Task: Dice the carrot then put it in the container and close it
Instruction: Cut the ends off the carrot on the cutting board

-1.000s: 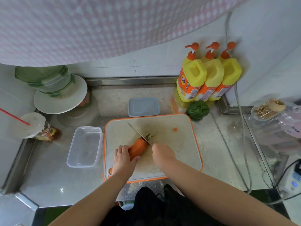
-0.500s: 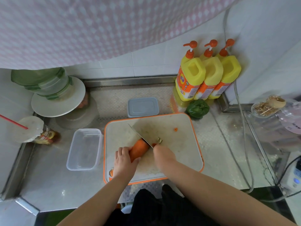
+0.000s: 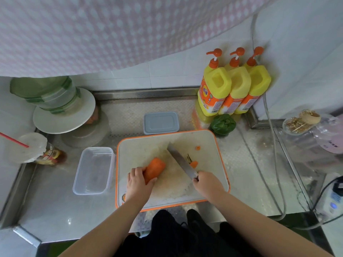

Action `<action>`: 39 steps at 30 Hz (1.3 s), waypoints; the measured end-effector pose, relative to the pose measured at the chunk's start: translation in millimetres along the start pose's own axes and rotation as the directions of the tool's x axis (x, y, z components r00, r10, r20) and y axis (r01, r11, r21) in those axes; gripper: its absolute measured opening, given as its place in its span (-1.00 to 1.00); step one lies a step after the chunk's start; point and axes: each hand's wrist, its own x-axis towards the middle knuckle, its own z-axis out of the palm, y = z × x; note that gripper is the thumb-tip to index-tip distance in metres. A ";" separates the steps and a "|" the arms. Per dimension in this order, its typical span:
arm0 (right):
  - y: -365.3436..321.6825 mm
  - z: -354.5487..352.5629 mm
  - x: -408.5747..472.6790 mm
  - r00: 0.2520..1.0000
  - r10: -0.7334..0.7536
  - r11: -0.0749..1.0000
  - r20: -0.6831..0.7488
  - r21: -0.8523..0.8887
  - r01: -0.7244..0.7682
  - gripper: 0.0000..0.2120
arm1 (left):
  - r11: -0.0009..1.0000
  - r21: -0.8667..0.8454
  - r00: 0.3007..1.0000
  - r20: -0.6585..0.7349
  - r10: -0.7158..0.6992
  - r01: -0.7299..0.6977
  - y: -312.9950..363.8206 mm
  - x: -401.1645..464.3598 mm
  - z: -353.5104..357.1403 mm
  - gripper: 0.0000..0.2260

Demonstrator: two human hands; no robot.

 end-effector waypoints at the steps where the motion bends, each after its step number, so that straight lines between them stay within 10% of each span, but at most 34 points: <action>1: 4.3 -5.1 3.0 1.000 0.018 1.000 -0.018 0.007 -0.018 -0.77 | 1.000 0.000 1.000 0.000 0.001 -0.001 0.3 0.0 0.0 -0.53; 28: -6.2 2.4 -3.4 0.998 -0.037 0.997 -0.046 0.060 0.040 -0.80 | 0.987 0.131 0.992 0.098 0.081 -0.093 -16.8 -13.2 -12.3 -0.38; 39: -9.8 6.8 -10.8 0.988 -0.074 0.997 -0.137 0.026 0.078 -0.89 | 0.992 0.119 0.997 0.076 0.025 -0.034 -54.3 -28.7 -26.9 -0.76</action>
